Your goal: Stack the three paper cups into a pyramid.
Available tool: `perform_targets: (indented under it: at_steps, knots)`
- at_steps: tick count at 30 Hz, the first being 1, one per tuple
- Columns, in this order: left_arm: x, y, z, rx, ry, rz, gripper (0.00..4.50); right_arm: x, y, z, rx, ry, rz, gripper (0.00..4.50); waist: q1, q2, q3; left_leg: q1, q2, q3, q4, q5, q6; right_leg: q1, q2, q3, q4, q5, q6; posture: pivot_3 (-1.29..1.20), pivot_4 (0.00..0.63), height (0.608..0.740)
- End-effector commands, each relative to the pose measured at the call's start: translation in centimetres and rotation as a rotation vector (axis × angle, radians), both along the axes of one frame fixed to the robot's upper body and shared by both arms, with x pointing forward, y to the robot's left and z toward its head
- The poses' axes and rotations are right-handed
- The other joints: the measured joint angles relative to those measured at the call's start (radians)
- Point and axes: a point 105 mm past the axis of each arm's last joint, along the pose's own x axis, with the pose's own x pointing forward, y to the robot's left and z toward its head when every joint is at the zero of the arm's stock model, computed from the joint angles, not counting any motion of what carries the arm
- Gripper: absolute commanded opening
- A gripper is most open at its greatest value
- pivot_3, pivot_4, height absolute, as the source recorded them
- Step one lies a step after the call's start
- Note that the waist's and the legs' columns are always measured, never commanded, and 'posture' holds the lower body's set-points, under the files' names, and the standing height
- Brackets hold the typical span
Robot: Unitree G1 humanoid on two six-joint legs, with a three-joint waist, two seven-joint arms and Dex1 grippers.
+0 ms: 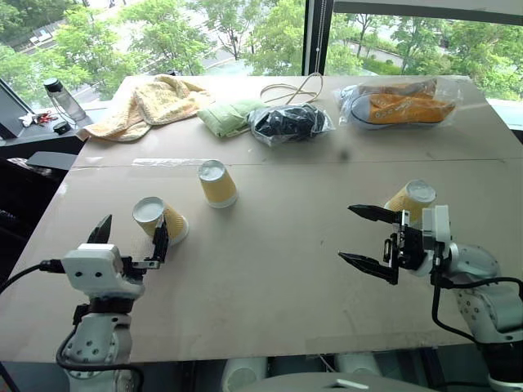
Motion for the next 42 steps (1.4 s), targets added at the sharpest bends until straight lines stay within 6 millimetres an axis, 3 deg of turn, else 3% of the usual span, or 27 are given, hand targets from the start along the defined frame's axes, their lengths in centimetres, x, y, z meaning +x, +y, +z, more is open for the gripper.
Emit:
perform_targets:
  at_steps: [1, 5, 14, 18, 27, 42]
  knots:
    - [0.8, 0.1, -0.2, 0.003, 0.024, -0.024, 4.50, -0.3, 0.5, 1.8, 0.022, -0.060, 0.022, 4.48, -0.001, 0.000, 0.000, 0.000, 0.000, 0.000, 0.000, 0.000, 0.000, 0.000, 0.000, 0.000, 0.000, 0.000, 0.000, 0.00, 0.150, 0.740]
    - [2.4, -1.0, -1.3, 0.003, 0.077, -0.101, 4.50, -0.5, 0.9, 2.9, 0.063, -0.051, 0.036, 4.48, 0.001, 0.000, 0.000, 0.000, 0.000, 0.000, 0.000, 0.000, 0.000, 0.000, 0.000, 0.000, 0.001, 0.000, 0.000, 0.00, 0.150, 0.740]
    - [3.8, -0.3, -1.7, 0.004, 0.085, -0.079, 4.50, -1.0, 1.5, 3.7, 0.067, -0.043, 0.064, 4.48, -0.011, 0.000, -0.001, 0.001, 0.000, 0.000, 0.001, 0.000, 0.000, 0.000, -0.001, 0.000, 0.002, 0.000, 0.000, 0.00, 0.150, 0.740]
    - [3.7, -0.5, -1.7, 0.005, 0.087, -0.082, 4.50, -1.2, 1.4, 3.5, 0.062, -0.039, 0.063, 4.48, -0.012, 0.000, -0.001, 0.001, 0.001, 0.000, 0.000, 0.000, 0.000, 0.000, -0.001, 0.000, 0.002, 0.000, 0.000, 0.00, 0.150, 0.740]
    - [1.2, -0.3, -1.6, -0.001, 0.062, -0.007, 4.50, -1.1, 1.3, 3.1, 0.063, -0.027, 0.063, 4.48, -0.010, 0.001, -0.001, 0.001, 0.001, 0.000, 0.000, 0.000, 0.000, 0.000, -0.007, 0.001, 0.002, 0.000, 0.000, 0.00, 0.150, 0.740]
    - [1.5, -1.0, 0.3, -0.013, -0.037, -0.012, 4.50, -0.8, 1.5, 2.9, 0.076, -0.016, 0.080, 4.48, -0.008, 0.001, -0.001, 0.000, 0.000, -0.001, 0.000, 0.000, 0.000, 0.000, -0.007, -0.002, 0.001, 0.000, 0.000, 0.00, 0.150, 0.740]
